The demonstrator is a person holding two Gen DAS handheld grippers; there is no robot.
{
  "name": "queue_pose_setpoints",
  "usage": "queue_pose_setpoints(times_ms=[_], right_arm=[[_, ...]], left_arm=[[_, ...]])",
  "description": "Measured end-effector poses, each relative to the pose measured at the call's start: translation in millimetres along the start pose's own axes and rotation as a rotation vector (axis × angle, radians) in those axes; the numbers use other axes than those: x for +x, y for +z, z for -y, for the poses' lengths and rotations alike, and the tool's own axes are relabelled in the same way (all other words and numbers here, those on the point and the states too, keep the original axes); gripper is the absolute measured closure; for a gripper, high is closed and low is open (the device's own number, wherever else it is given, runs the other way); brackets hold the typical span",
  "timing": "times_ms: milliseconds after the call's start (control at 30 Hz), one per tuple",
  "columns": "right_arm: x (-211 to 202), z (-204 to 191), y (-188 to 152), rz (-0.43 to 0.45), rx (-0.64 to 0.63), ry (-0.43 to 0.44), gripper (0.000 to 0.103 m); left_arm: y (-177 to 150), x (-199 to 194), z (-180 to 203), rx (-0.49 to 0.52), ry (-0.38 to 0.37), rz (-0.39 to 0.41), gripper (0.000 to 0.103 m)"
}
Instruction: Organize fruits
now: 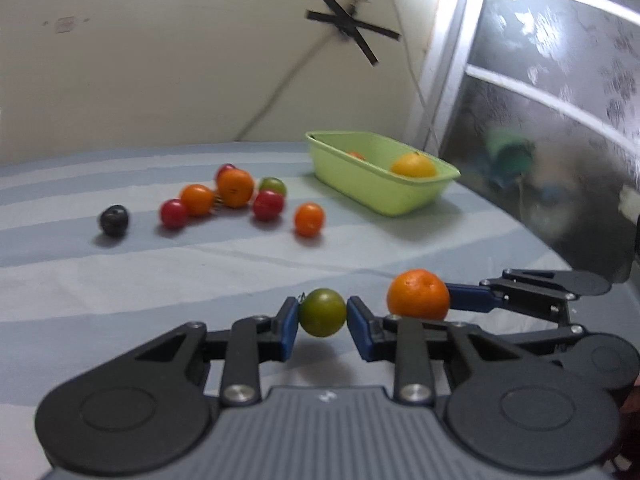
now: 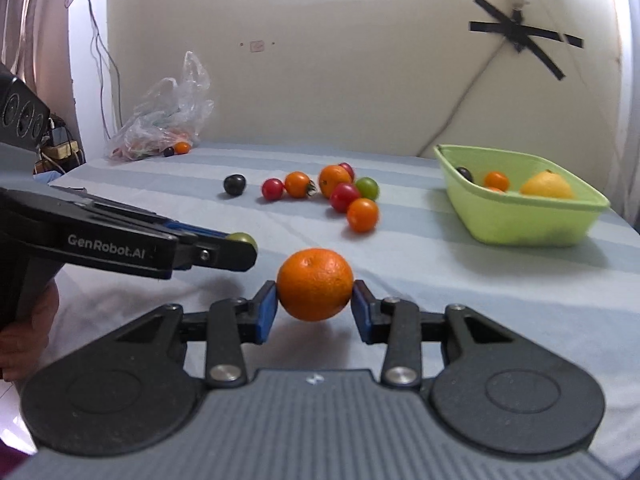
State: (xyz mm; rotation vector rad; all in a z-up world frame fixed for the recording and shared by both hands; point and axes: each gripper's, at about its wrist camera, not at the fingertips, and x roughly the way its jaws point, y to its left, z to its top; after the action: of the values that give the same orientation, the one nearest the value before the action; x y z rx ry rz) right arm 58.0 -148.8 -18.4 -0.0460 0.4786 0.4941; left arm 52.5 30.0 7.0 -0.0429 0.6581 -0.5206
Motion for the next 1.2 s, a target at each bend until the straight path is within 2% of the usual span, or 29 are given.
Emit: queue_pose_setpoints(times_ms=[100, 167, 200, 300, 500, 600, 700, 767, 800, 900, 1067, 1200], right_arm=[[2, 6, -6, -0.027, 0.012, -0.027, 0.060], [5, 10, -8, -0.044, 0.030, -0.028, 0.059], [3, 10, -9, -0.039, 0.038, -0.022, 0.059], [0, 11, -10, -0.033, 0.038, -0.022, 0.056], [-6, 11, -13, -0.019, 0.018, -0.013, 0.055], [-7, 10, -15, -0.022, -0.019, -0.009, 0.055], [-7, 9, -16, -0.026, -0.030, 0.008, 0.055], [-7, 9, -15, -0.024, -0.048, 0.014, 0.057], [-7, 9, -15, -0.021, -0.055, 0.014, 0.061], [-5, 12, -12, -0.013, -0.059, 0.027, 0.062], [-8, 28, -5, 0.040, -0.014, 0.018, 0.062], [-14, 47, 9, 0.121, 0.018, -0.029, 0.062]], left_arm=[[-1, 8, 9, 0.022, 0.027, -0.032, 0.068], [-2, 6, 13, 0.028, 0.040, -0.024, 0.054], [-2, 5, 15, 0.038, 0.049, -0.017, 0.052], [0, 1, 20, 0.067, 0.066, -0.008, 0.051], [-1, 2, 28, 0.099, 0.076, -0.037, 0.051], [-5, 2, 26, 0.072, 0.076, -0.050, 0.051], [-7, 2, 21, 0.037, 0.040, -0.057, 0.060], [-7, 3, 20, 0.036, -0.003, -0.057, 0.078], [-5, 4, 21, 0.039, -0.015, -0.056, 0.078], [4, 11, 20, 0.040, -0.026, -0.060, 0.078], [36, 21, -8, -0.129, -0.131, -0.037, 0.078], [75, 35, -19, -0.193, -0.200, -0.006, 0.078]])
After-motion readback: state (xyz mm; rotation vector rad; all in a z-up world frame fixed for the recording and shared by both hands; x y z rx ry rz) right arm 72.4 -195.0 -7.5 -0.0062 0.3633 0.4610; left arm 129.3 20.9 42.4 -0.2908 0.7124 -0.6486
